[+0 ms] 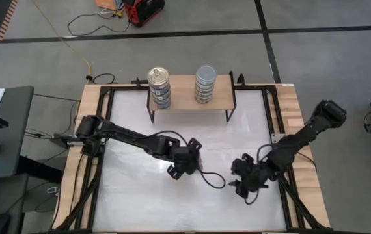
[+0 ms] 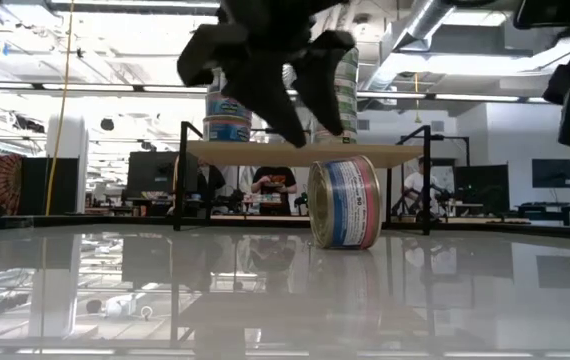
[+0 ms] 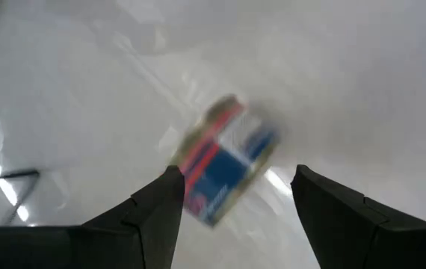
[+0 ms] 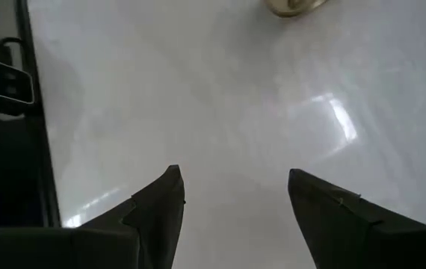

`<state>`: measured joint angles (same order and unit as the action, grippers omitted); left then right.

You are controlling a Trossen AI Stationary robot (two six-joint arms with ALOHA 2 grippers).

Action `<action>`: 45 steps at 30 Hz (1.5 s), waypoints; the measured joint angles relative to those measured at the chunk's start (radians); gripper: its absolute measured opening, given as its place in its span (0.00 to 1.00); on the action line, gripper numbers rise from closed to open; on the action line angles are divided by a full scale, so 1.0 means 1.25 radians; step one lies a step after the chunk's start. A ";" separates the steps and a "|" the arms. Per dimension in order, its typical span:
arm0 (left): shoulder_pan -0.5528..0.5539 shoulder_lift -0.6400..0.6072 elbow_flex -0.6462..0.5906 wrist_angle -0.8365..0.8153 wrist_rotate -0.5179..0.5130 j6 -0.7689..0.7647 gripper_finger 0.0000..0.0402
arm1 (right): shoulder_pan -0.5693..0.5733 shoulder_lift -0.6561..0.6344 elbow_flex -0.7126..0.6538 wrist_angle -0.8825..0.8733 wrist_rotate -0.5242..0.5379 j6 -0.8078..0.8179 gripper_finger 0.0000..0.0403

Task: Stack canned seafood by type on shelf
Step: Stack the blue tuna can on top of the other blue tuna can on the shelf

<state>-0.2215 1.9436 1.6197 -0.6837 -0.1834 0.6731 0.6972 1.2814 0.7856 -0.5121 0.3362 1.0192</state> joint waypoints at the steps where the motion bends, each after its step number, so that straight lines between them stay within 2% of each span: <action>1: -0.004 0.012 0.022 -0.014 0.000 0.003 0.60 | 0.006 -0.002 0.000 -0.008 0.005 0.001 0.66; 4: -0.018 0.054 0.086 -0.058 -0.021 0.015 0.63 | 0.021 -0.004 0.000 -0.007 0.007 0.003 0.66; 9: -0.028 0.127 0.160 -0.087 -0.094 0.067 0.75 | 0.037 0.000 -0.002 -0.007 0.007 0.010 0.66; 14: -0.028 0.150 0.203 -0.150 -0.125 0.123 0.83 | 0.064 0.000 -0.010 -0.009 0.008 0.038 0.66; 17: -0.030 0.149 0.207 -0.164 -0.127 0.141 0.84 | 0.076 0.000 -0.014 -0.005 0.023 0.043 0.66; 23: -0.051 0.162 0.209 -0.184 -0.182 0.229 0.84 | 0.081 0.000 -0.016 0.005 0.068 0.040 0.66; 37: -0.076 0.211 0.216 -0.176 -0.303 0.372 0.84 | 0.082 0.000 -0.015 0.035 0.086 0.037 0.66; 45: -0.072 0.214 0.216 -0.189 -0.298 0.373 0.83 | 0.082 0.000 -0.015 0.042 0.095 0.037 0.66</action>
<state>-0.3111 2.2112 1.8896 -0.9196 -0.5553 1.1389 0.7993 1.2809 0.7670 -0.4601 0.4549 1.0651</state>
